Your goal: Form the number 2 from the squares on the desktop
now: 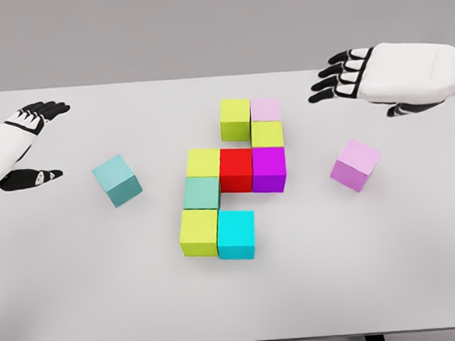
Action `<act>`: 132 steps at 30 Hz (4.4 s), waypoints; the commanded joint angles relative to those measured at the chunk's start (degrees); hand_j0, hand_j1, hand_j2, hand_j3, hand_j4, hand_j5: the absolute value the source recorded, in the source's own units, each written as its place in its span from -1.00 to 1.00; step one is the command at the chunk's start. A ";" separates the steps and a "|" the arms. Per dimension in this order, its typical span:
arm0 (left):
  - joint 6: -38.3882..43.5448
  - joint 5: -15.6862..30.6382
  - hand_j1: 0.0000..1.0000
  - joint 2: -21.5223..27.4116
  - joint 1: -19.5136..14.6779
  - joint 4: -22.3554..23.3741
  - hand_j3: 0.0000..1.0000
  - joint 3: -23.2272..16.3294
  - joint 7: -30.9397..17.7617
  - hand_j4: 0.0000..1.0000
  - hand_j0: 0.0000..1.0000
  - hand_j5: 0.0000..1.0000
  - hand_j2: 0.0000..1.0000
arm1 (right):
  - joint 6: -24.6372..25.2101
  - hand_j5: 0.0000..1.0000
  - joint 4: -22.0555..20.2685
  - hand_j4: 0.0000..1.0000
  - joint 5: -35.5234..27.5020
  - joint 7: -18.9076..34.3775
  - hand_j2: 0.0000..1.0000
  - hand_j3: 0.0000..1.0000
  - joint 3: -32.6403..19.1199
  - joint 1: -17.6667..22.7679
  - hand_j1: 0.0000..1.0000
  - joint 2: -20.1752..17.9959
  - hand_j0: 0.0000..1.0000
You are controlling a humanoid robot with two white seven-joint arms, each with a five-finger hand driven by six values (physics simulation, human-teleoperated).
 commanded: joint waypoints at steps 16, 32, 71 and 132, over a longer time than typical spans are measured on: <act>0.02 -2.67 1.00 1.52 -0.79 0.07 1.00 -2.26 -0.21 1.00 1.00 1.00 1.00 | 0.15 1.00 0.00 1.00 -1.68 -0.03 1.00 1.00 4.59 0.71 1.00 -6.24 1.00; 0.02 21.66 1.00 15.32 -18.63 -0.90 1.00 -18.25 -31.96 1.00 1.00 1.00 1.00 | 0.15 1.00 10.89 1.00 -0.71 -0.03 1.00 1.00 12.85 0.53 1.00 0.18 1.00; 0.02 9.01 1.00 5.57 -40.78 11.76 1.00 -46.91 -31.96 1.00 1.00 1.00 1.00 | 0.15 1.00 23.64 1.00 7.72 -0.03 1.00 1.00 17.42 -1.49 1.00 8.79 1.00; 0.02 0.66 0.10 2.31 -39.11 11.93 0.10 -46.64 -31.96 0.10 0.10 0.10 0.10 | 0.15 -0.22 -0.09 -0.22 3.07 -0.03 -0.22 -0.22 21.20 1.58 -0.22 8.35 -0.22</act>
